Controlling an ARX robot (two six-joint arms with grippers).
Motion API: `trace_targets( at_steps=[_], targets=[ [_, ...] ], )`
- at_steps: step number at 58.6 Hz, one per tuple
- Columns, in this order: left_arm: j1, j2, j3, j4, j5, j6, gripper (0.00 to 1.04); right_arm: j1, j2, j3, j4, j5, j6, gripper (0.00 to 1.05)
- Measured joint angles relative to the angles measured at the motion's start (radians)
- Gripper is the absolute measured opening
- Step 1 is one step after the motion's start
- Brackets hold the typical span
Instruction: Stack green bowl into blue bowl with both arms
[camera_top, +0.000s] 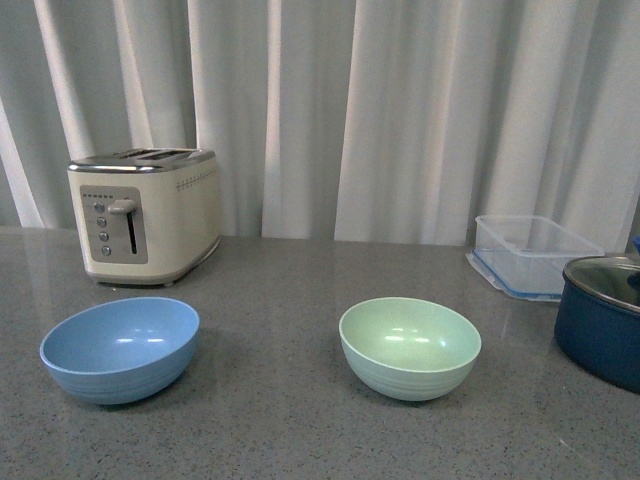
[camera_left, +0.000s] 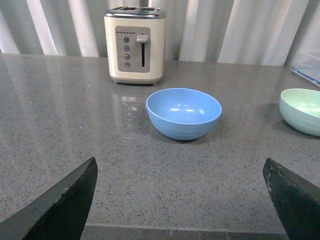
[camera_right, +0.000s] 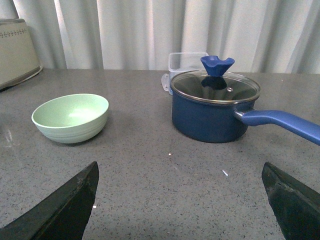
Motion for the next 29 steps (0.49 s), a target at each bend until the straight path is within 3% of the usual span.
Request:
trace_targets(
  at_steps=[18,21,23,27,29],
  targets=[
    [0.000,0.000,0.000,0.000,0.000,0.000,0.98,0.000,0.000,0.000,0.000,0.000,0.000,0.95],
    [-0.037,0.062,0.044,-0.119,-0.135,-0.047,0.98,0.000,0.000,0.000,0.000,0.000,0.000,0.95],
    [-0.071,0.180,0.119,-0.278,-0.270,-0.122,0.98,0.000,0.000,0.000,0.000,0.000,0.000,0.95],
    [-0.071,0.368,0.210,-0.425,-0.399,-0.192,0.98,0.000,-0.001,0.000,0.000,0.000,0.000,0.95],
    [-0.053,0.462,0.242,-0.435,-0.411,-0.222,0.98,0.000,-0.001,0.000,0.000,-0.003,0.000,0.95]
  ],
)
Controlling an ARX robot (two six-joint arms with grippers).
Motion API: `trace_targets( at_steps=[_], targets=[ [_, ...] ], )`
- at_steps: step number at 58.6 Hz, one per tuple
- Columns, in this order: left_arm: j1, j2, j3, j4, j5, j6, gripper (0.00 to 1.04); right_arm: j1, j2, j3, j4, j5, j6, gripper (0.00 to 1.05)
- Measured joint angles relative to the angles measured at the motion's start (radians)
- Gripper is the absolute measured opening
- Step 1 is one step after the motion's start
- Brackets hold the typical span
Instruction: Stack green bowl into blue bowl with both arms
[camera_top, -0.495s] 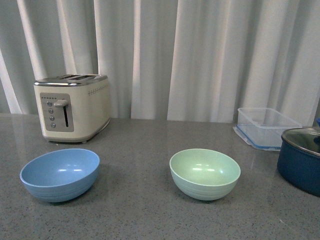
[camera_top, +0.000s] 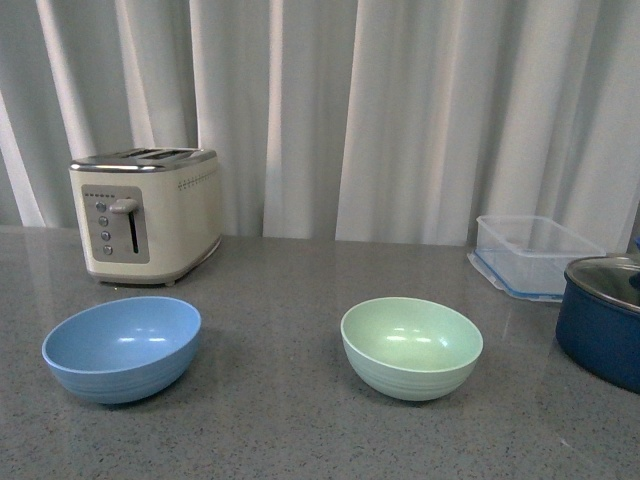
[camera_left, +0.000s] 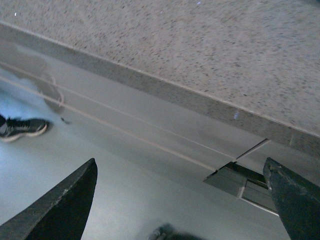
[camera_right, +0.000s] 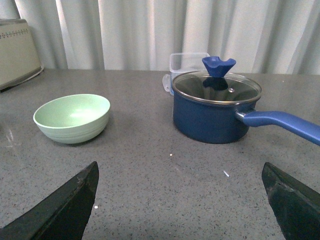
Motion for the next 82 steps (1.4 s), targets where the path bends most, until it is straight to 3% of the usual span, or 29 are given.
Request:
trace_targets(
  at_steps=[19,31,53,82],
  targets=[
    [0.120,0.366,0.199,0.253,0.167,-0.001,0.98,0.000,0.000,0.000,0.000,0.002,0.000,0.95],
    [0.155,0.607,0.347,0.309,0.228,0.014,0.98,0.000,0.000,0.000,0.000,0.002,0.000,0.95],
    [0.119,0.996,0.706,0.158,0.267,-0.017,0.98,0.000,0.000,0.000,0.000,0.002,0.000,0.95],
    [0.088,1.224,0.870,0.152,0.240,-0.049,0.98,0.000,0.000,0.000,0.000,0.003,0.000,0.95]
  ],
)
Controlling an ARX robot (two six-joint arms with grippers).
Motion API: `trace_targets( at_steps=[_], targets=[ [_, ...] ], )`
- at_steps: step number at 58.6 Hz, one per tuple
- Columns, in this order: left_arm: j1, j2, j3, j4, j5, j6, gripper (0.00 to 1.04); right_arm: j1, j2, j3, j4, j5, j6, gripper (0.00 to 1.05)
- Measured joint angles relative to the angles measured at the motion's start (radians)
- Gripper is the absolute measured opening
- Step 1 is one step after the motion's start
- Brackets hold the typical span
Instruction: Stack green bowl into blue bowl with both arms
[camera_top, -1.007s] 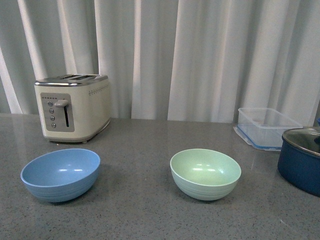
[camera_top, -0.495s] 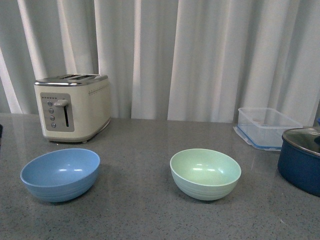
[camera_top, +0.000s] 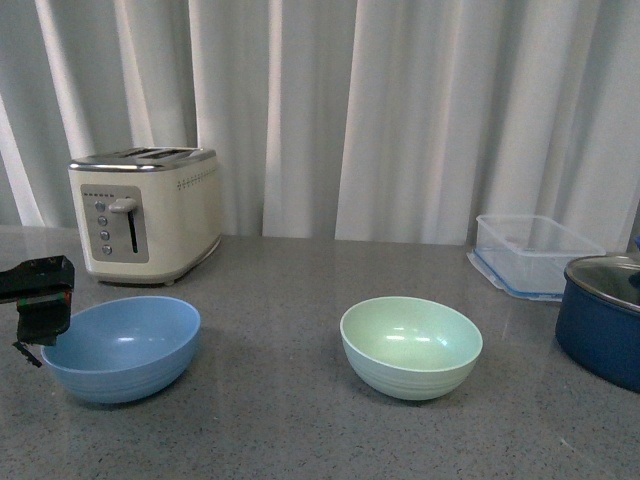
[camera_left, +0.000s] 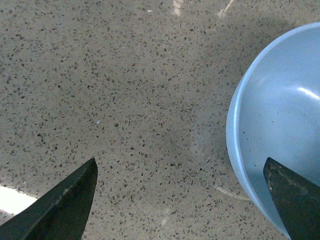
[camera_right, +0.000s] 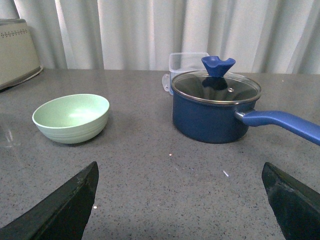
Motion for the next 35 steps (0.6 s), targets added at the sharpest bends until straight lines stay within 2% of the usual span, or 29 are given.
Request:
trace_targets(
  at_steps=[17,35],
  targets=[
    [-0.003,0.136,0.138,0.010,0.000,-0.002,0.98,0.000,0.000,0.000,0.000,0.000,0.000,0.95],
    [-0.010,0.186,0.164,0.009,0.002,-0.010,0.98,0.000,0.000,0.000,0.000,0.000,0.000,0.95]
  ],
)
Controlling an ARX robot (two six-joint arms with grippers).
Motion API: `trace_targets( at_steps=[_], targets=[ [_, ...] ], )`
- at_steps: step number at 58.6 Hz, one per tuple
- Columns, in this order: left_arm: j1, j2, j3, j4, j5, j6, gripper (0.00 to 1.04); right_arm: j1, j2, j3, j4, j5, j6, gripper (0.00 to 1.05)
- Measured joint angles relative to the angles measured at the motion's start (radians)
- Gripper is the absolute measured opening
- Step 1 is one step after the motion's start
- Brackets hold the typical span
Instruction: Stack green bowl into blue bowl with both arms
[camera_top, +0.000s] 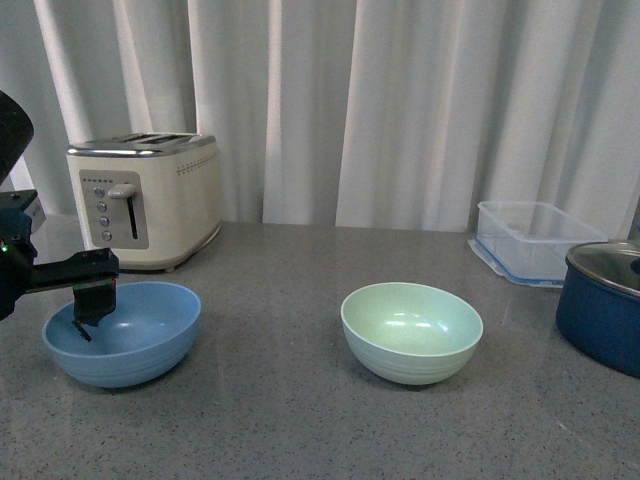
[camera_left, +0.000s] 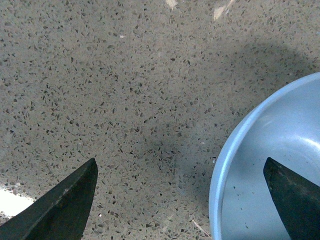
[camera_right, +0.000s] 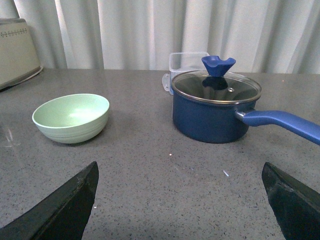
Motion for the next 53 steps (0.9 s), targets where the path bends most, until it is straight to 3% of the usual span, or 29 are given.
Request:
trace_targets(
  at_steps=[4,9,38,53],
  targets=[
    [0.000,0.008,0.000,0.000,-0.001,-0.002,0.98,0.000,0.000,0.000,0.000,0.000,0.000,0.95],
    [0.000,0.012,0.000,0.000,-0.006,-0.005,0.86,0.000,0.000,0.000,0.000,0.000,0.000,0.95],
    [-0.013,0.016,-0.001,-0.011,0.001,-0.055,0.07,0.000,0.000,0.000,0.000,0.000,0.000,0.95],
    [-0.053,-0.010,0.003,-0.039,0.024,-0.089,0.04,0.000,0.000,0.000,0.000,0.000,0.000,0.95]
  ],
)
